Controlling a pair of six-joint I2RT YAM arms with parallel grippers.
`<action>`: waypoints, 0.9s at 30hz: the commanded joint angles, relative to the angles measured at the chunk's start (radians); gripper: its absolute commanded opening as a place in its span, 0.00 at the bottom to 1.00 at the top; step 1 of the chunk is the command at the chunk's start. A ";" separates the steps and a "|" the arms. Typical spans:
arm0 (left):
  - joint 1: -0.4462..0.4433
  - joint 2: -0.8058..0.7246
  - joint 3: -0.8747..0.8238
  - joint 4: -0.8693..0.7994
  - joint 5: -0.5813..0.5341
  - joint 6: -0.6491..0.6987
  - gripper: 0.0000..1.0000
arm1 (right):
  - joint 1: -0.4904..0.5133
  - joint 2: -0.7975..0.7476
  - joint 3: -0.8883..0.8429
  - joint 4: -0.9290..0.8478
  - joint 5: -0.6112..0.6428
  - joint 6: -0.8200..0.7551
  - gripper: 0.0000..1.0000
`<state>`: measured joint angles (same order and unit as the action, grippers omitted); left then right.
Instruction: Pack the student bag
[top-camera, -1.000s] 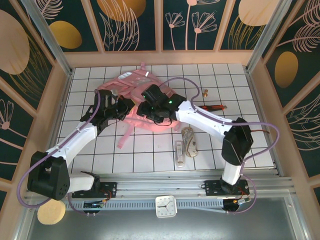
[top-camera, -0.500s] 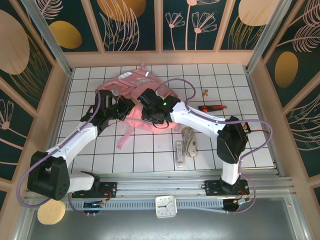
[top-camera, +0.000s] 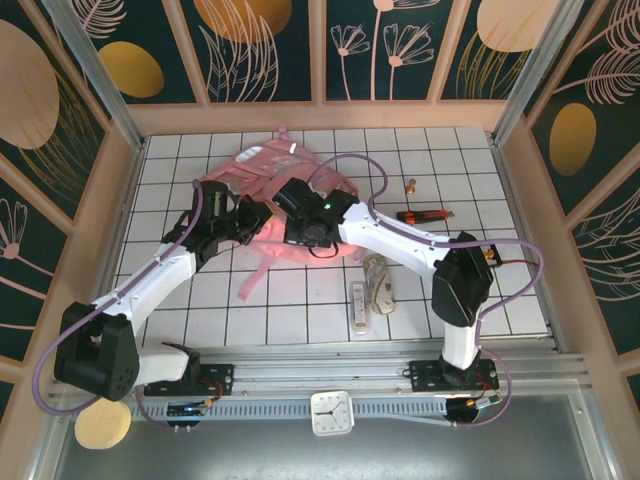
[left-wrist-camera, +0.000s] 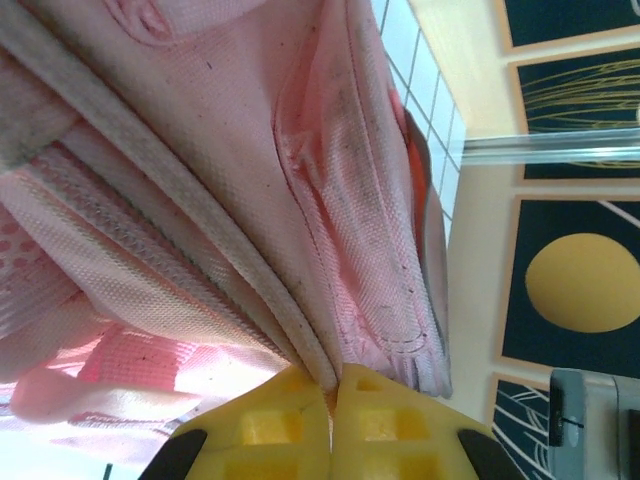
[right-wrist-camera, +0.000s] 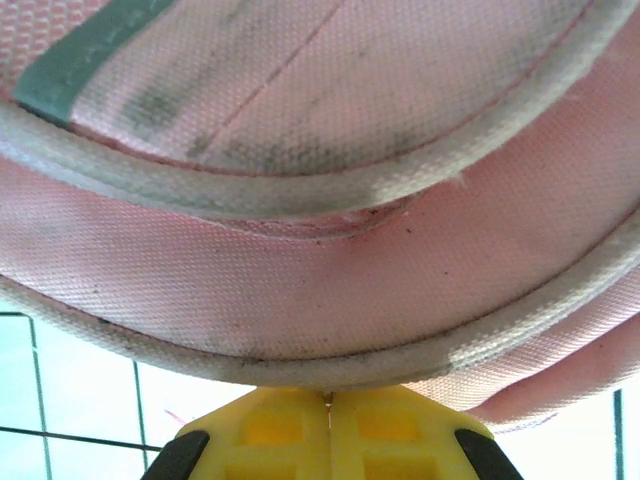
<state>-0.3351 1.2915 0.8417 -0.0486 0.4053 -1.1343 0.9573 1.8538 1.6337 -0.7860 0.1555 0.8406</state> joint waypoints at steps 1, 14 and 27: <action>0.012 -0.068 0.072 0.008 -0.015 0.052 0.00 | -0.012 -0.102 -0.118 -0.101 0.002 -0.114 0.00; 0.072 -0.112 0.060 -0.150 -0.067 0.177 0.00 | -0.242 -0.216 -0.224 -0.075 -0.080 -0.391 0.00; 0.026 -0.258 0.108 -0.411 -0.052 0.725 0.70 | -0.214 -0.138 0.030 -0.062 -0.470 -0.375 0.00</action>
<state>-0.2886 1.0840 0.9077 -0.3691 0.3805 -0.6369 0.7403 1.7115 1.5982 -0.8581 -0.1780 0.4511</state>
